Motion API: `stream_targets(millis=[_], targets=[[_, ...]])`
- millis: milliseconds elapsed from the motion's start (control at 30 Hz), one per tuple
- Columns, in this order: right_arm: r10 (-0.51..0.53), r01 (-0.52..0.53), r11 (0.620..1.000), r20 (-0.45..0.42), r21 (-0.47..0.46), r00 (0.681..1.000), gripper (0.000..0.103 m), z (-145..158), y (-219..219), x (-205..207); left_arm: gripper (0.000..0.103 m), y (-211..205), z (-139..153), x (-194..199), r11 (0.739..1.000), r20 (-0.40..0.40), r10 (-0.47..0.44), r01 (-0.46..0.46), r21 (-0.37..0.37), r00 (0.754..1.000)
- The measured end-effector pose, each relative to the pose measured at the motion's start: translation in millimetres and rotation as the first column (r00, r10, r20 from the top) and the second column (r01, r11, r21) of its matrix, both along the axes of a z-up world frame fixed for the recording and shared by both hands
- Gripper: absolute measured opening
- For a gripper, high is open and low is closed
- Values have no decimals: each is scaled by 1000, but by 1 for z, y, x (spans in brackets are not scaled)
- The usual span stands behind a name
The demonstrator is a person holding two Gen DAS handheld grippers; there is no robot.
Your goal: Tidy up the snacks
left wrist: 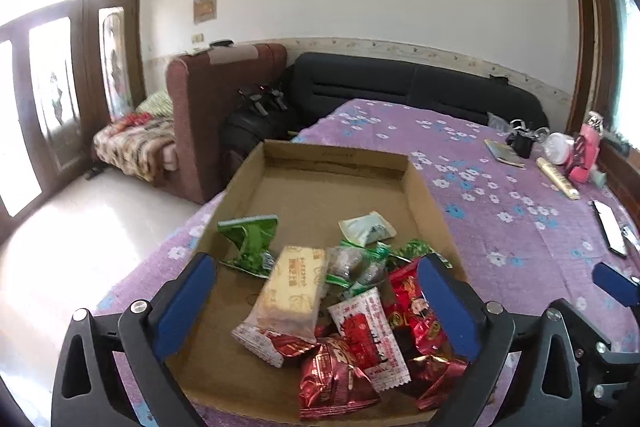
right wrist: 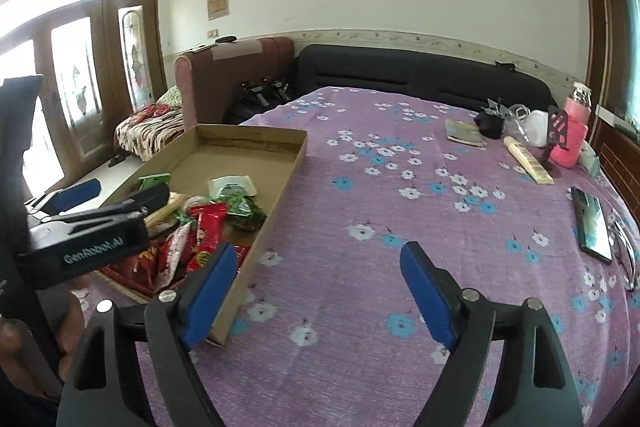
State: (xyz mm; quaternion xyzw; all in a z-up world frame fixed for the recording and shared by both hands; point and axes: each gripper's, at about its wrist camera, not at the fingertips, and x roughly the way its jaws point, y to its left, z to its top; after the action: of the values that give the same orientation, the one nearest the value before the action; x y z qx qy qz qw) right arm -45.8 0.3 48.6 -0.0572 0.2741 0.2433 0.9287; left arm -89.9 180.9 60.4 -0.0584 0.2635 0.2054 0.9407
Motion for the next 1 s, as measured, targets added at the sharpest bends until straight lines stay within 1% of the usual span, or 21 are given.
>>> stream_targets(millis=[67, 233, 300, 467, 733, 1000], targets=[[-7, 7, 1000, -10, 8, 1000, 84, -2, -3, 3, 102, -3, 0, 2, 999, -3, 11, -11, 37, 1000], [-3, 4, 1000, -41, 22, 999, 84, -5, -4, 8, 102, -8, -1, 1, 994, 11, 47, -47, 94, 999], [1, -1, 1000, -39, 20, 999, 84, -5, -4, 8, 102, -6, -2, 0, 993, 7, 70, -70, 96, 998], [7, -7, 1000, -21, 1, 1000, 84, -5, -1, 3, 102, 0, -3, 0, 994, 3, 90, -90, 67, 996], [21, -22, 1000, -15, -20, 1000, 84, -6, 5, 0, 102, -2, -5, 2, 991, -16, 109, -107, 77, 994], [22, -22, 1000, -15, -21, 1000, 84, -6, 5, 0, 102, -1, -7, 2, 989, -28, 127, -125, 79, 991]])
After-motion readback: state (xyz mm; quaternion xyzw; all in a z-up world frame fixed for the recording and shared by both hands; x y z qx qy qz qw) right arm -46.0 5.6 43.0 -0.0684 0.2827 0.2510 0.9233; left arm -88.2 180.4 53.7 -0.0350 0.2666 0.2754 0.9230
